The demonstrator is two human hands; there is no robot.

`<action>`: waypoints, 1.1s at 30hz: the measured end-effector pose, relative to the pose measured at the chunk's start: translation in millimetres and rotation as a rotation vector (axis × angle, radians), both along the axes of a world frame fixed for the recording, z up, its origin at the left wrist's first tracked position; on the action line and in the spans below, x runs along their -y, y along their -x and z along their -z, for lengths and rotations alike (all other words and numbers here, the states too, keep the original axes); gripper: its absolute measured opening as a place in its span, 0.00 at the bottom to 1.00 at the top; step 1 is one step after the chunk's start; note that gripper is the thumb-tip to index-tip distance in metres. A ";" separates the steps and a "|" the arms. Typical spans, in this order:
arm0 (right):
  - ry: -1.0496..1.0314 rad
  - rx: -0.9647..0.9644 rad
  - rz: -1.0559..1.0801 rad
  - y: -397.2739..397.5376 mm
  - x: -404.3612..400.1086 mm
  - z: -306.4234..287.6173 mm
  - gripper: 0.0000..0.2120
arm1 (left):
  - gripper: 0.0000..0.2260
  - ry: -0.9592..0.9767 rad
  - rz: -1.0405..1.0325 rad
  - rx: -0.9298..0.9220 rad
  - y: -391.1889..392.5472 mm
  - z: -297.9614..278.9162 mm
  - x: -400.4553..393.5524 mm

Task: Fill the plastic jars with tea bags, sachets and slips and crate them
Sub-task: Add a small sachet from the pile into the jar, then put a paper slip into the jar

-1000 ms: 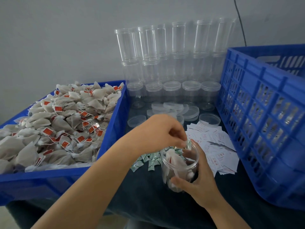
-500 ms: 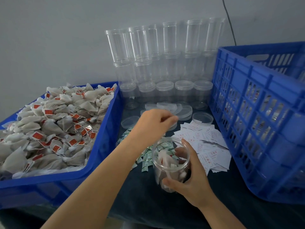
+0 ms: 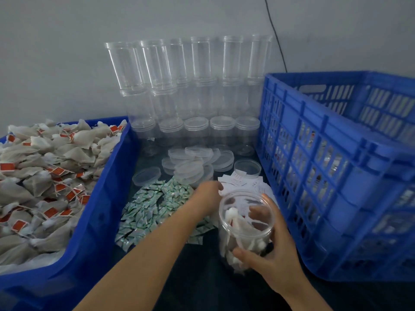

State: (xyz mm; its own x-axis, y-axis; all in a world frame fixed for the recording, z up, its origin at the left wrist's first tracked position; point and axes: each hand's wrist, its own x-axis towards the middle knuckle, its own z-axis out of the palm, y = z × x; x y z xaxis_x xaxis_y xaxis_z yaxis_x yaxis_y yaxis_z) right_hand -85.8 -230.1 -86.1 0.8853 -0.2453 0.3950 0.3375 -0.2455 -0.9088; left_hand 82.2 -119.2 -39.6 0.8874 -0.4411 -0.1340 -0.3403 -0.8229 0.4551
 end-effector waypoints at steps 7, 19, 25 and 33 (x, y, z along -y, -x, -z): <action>0.014 -0.019 0.022 -3.2 0.5 8.7 0.51 | 0.10 -0.033 0.011 0.032 3.4 6.4 12.6; -0.003 -0.046 0.006 -4.1 0.6 13.3 0.52 | 0.04 0.083 -0.026 0.168 6.2 2.6 1.5; 0.001 -0.053 0.006 -4.3 0.9 13.5 0.52 | 0.02 0.108 -0.060 0.188 3.0 0.9 0.0; -0.011 -0.062 0.003 -5.1 0.5 12.7 0.51 | 0.06 0.171 -0.040 0.237 0.2 -16.1 -8.9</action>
State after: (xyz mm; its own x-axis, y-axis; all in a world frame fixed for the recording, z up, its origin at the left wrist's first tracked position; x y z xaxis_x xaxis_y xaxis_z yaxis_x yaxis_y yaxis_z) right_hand -80.7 -230.5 -98.9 0.9072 -0.2516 0.3372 0.2802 -0.2366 -0.9303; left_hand 82.0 -110.3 -23.5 0.9023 -0.4035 0.1520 -0.4223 -0.7561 0.5000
